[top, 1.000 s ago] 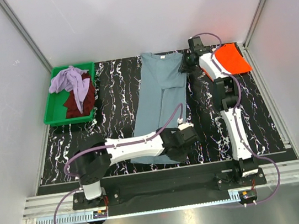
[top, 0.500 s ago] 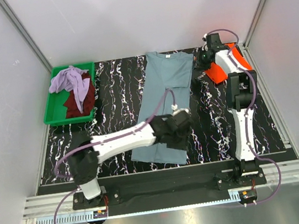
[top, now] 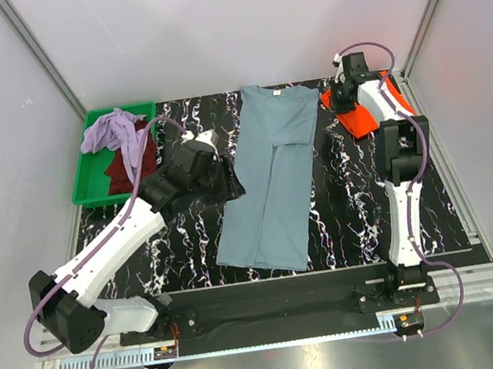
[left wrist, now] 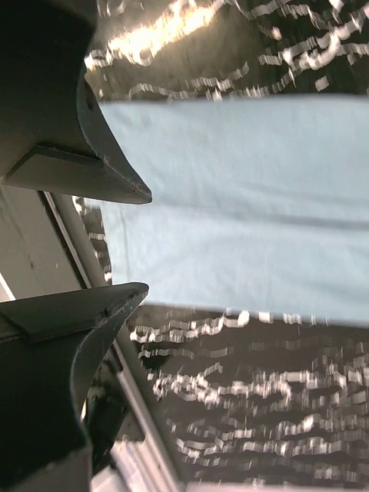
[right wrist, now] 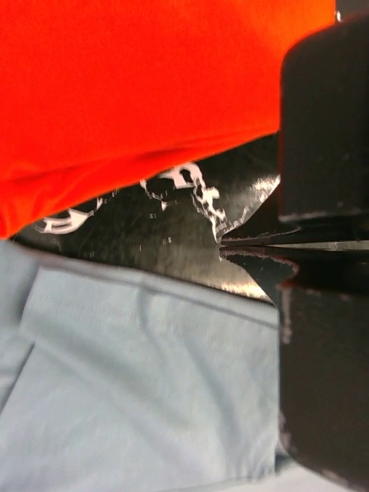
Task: Fold and stack the t-shirts
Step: Fold the tshirt
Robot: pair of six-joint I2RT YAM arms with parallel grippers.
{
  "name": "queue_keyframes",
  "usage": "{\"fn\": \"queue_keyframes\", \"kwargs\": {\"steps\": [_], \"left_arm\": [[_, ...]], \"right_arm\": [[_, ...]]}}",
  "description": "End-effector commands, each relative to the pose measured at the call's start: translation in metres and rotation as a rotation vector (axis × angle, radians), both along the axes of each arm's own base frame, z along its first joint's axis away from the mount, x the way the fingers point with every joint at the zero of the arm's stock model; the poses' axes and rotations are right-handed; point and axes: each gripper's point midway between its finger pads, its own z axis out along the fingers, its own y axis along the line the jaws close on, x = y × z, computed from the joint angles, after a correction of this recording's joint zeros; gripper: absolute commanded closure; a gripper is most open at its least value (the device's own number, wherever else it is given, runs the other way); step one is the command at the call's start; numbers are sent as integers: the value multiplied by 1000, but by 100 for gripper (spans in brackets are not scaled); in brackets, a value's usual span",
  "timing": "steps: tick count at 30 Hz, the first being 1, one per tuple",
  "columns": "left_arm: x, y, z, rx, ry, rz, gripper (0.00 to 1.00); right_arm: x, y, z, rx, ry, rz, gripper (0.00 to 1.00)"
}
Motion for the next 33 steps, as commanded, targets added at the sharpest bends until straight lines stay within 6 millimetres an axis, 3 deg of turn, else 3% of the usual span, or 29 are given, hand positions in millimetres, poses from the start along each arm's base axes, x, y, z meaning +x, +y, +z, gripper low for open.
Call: {"fn": "queue_keyframes", "kwargs": {"steps": [1, 11, 20, 33], "left_arm": [[0, 9, 3, -26, -23, -36, 49], [15, 19, -6, -41, 2, -25, 49], [23, 23, -21, -44, 44, -6, 49], [25, 22, -26, -51, 59, 1, 49]], "right_arm": [[9, -17, -11, -104, -16, 23, 100], [21, -35, -47, -226, 27, 48, 100], [41, -69, -51, -388, -15, -73, 100], [65, -77, -51, -397, -70, -132, 100]]}}
